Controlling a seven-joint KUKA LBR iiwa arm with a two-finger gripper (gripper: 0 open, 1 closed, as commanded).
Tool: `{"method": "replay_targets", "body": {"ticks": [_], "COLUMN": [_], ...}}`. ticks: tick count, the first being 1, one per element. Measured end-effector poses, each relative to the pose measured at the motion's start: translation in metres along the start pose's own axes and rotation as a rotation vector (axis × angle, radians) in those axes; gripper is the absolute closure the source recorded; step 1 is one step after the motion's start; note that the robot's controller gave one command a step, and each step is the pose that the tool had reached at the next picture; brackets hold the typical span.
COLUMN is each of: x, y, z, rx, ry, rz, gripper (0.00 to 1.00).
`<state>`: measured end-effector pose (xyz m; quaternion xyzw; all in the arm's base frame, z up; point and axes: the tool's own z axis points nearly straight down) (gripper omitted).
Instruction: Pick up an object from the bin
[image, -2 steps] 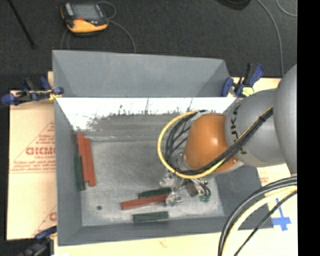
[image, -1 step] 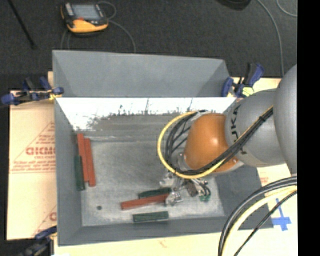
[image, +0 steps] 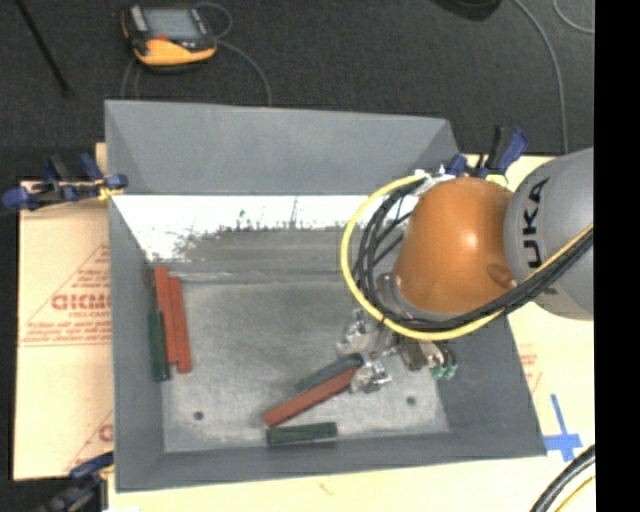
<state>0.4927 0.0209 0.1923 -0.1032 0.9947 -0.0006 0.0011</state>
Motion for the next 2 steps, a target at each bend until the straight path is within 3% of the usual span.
{"method": "replay_targets", "body": {"ticks": [1, 2], "x": [0.0, -0.006], "y": [0.0, 0.003], "z": [0.0, -0.044], "rx": [0.0, 0.0], "ry": [0.0, -0.001], "rz": [0.0, -0.012], "gripper": [1.0, 1.0]}}
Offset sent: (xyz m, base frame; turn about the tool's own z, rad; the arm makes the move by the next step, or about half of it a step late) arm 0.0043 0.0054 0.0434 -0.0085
